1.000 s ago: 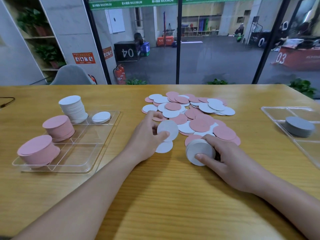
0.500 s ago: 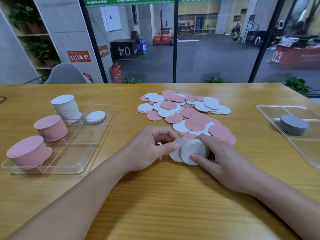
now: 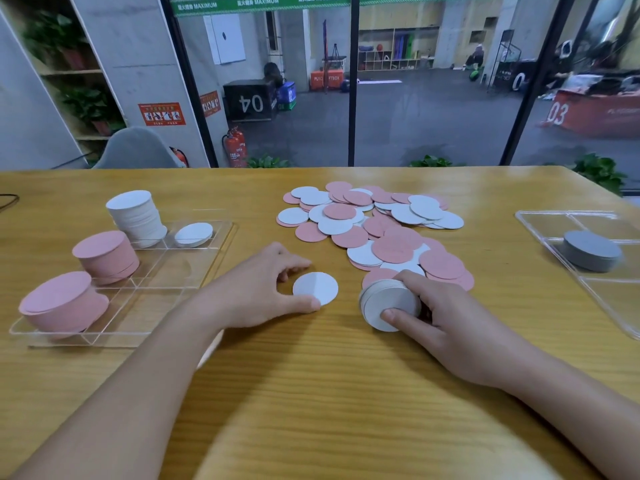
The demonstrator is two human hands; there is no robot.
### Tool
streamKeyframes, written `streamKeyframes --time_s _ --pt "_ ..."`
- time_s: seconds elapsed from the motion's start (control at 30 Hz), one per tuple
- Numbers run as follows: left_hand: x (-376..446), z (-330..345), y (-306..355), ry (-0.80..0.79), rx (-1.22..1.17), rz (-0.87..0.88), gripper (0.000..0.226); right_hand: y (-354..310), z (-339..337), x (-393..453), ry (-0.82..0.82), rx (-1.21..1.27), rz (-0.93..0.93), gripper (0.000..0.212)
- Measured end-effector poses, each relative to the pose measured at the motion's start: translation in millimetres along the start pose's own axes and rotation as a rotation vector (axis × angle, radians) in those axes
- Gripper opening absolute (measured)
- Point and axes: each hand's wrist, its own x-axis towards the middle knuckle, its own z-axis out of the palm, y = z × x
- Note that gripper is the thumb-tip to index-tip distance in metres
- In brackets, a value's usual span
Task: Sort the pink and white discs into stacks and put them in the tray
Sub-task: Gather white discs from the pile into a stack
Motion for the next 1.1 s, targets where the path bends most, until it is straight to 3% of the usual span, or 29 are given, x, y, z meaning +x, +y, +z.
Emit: streamKeyframes --time_s 0.07,0.23,0.47,0.63,0.77,0.83,0.97,1.1 --pt "-0.1 -0.2 -0.8 -0.015 0.0 -0.004 0.066 0.5 0.2 0.0 -0.001 -0.004 0.003 0.021" --pt "0.9 1.8 3.9 0.023 -0.082 0.005 0.045 -0.4 0.3 0.0 0.008 0.006 0.013 0.022" --pt "2.2 6.2 10.2 0.121 -0.289 -0.013 0.048 -1.2 -0.6 -0.2 0.007 0.007 0.012 0.021" --pt "6.8 15.0 14.2 0.246 -0.558 -0.01 0.004 -0.4 -1.2 0.1 0.011 0.018 0.008 0.022" --pt "6.8 14.9 17.3 0.263 -0.827 -0.005 0.021 -0.1 -1.1 -0.6 0.013 0.026 0.003 0.021" --pt "4.0 13.9 18.5 0.268 -0.77 0.018 0.008 0.9 -1.1 -0.5 0.013 0.024 0.003 0.024" --pt "4.0 14.8 17.9 0.27 -0.705 0.036 0.039 1.8 -0.9 -0.1 0.017 0.024 -0.001 0.026" --pt "5.0 16.9 20.4 0.232 -0.731 0.096 0.017 0.8 -1.2 -0.7 0.009 0.029 0.002 0.022"
